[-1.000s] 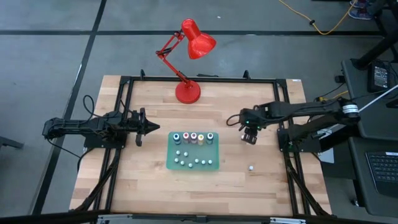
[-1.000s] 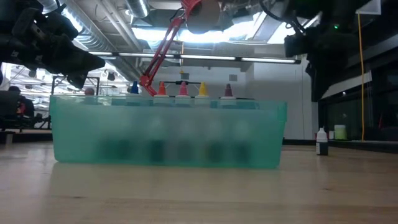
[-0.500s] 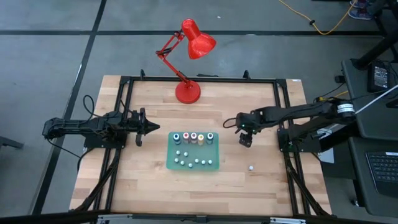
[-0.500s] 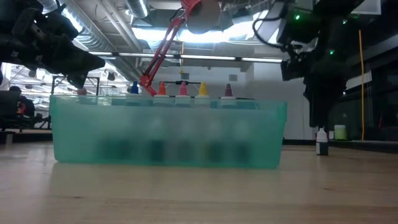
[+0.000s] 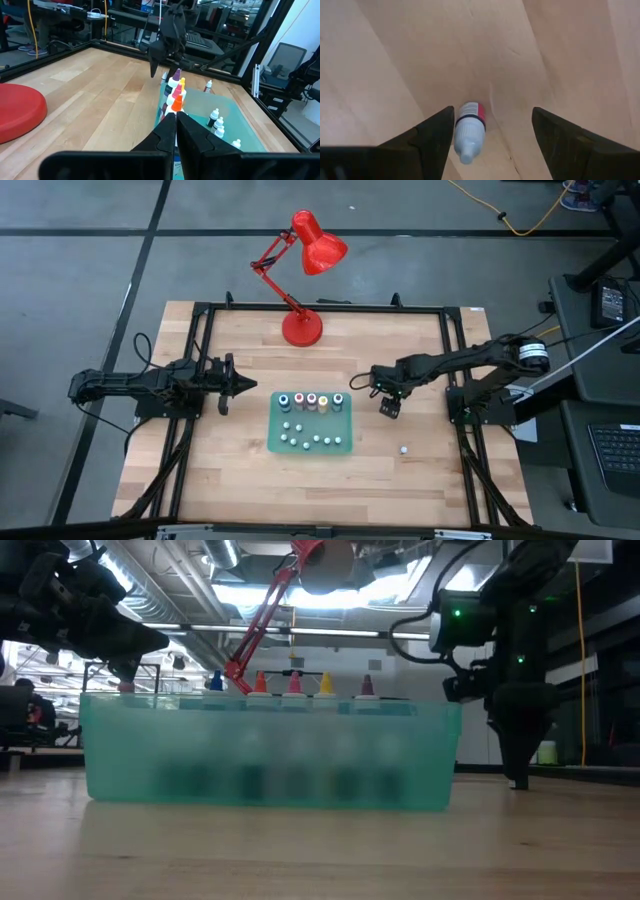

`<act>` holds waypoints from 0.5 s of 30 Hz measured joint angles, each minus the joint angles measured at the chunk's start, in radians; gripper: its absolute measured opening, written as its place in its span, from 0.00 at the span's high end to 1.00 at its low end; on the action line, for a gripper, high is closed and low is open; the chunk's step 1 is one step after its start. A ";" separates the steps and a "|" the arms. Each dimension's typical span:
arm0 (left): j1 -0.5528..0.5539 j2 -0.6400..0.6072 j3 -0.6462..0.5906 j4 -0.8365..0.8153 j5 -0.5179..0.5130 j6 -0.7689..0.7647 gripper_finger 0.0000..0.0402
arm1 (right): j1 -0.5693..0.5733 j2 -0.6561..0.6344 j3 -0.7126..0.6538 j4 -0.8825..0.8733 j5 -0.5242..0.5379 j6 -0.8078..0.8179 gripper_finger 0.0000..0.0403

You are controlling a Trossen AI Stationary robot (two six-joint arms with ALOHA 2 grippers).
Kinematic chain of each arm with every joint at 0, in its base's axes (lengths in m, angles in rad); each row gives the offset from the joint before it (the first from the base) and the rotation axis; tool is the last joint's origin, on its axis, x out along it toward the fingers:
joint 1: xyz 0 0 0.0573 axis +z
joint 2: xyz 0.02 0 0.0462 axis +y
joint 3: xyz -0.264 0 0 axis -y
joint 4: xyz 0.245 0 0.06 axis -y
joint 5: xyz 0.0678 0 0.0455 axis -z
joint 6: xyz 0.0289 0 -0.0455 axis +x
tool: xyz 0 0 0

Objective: Pick & Place food coloring
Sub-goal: Put the small pink bottle into the green bin

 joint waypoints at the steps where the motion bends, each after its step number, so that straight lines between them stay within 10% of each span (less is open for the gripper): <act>1: 0.000 0.000 0.000 0.000 0.000 0.000 0.97 | 0.000 0.001 0.000 0.002 0.000 0.000 0.34; 15: 0.000 0.000 0.000 0.000 0.000 0.000 0.97 | 0.000 0.002 0.000 0.001 -0.053 0.007 0.56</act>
